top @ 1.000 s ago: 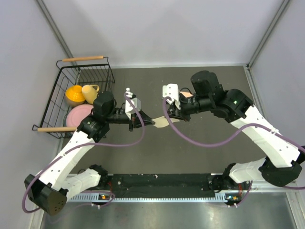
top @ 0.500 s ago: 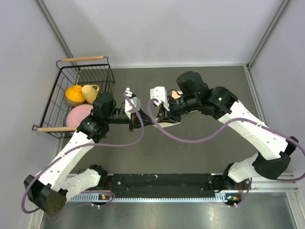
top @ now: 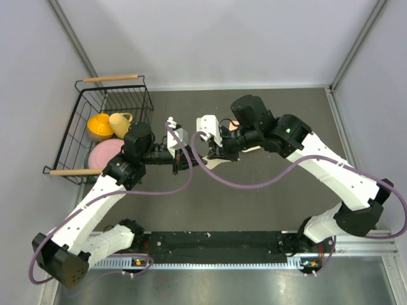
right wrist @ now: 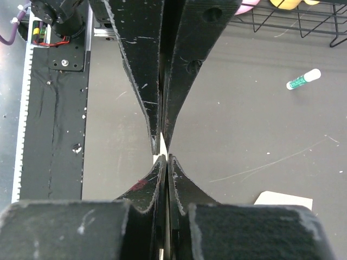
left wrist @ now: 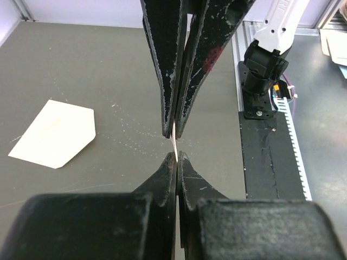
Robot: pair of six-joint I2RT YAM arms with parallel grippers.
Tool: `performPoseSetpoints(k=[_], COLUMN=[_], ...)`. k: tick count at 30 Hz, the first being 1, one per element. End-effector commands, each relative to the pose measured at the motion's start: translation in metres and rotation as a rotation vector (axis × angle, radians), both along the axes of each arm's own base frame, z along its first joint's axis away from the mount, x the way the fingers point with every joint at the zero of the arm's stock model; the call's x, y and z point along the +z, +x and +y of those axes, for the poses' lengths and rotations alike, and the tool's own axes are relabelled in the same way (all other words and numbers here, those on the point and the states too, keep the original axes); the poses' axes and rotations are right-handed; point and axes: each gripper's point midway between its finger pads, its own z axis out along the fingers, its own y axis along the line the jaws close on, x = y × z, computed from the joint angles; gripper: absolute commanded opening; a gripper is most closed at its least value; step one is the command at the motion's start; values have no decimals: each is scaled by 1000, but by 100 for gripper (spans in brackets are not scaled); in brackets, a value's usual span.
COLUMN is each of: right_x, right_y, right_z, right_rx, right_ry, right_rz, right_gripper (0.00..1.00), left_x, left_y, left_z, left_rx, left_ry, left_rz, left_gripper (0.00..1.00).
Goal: Place the letter into the envelope and seal it
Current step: Fold the letter.
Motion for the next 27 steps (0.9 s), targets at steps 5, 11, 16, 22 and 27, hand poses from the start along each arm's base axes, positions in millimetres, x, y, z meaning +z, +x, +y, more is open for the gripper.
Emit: performPoseSetpoints(k=[5, 11, 16, 22, 27], right_x=[25, 21, 25, 29, 40], right_y=[28, 32, 44, 44, 22], right_z=[-38, -59, -87, -103, -93], right_rx=[-136, -176, -242, -261, -177], right_ry=[33, 2, -4, -11, 41], right_rz=[-78, -83, -91, -91, -12], right_gripper=[0, 0, 0, 0, 60], left_x=[6, 5, 3, -1, 1], left_y=[-6, -3, -1, 1, 5], left_z=[7, 10, 14, 14, 12], left_rx=[-15, -14, -2, -1, -3], left_ry=[-3, -2, 10, 18, 20], left_rz=[-42, -41, -40, -40, -37], left_gripper=[0, 0, 0, 0, 0])
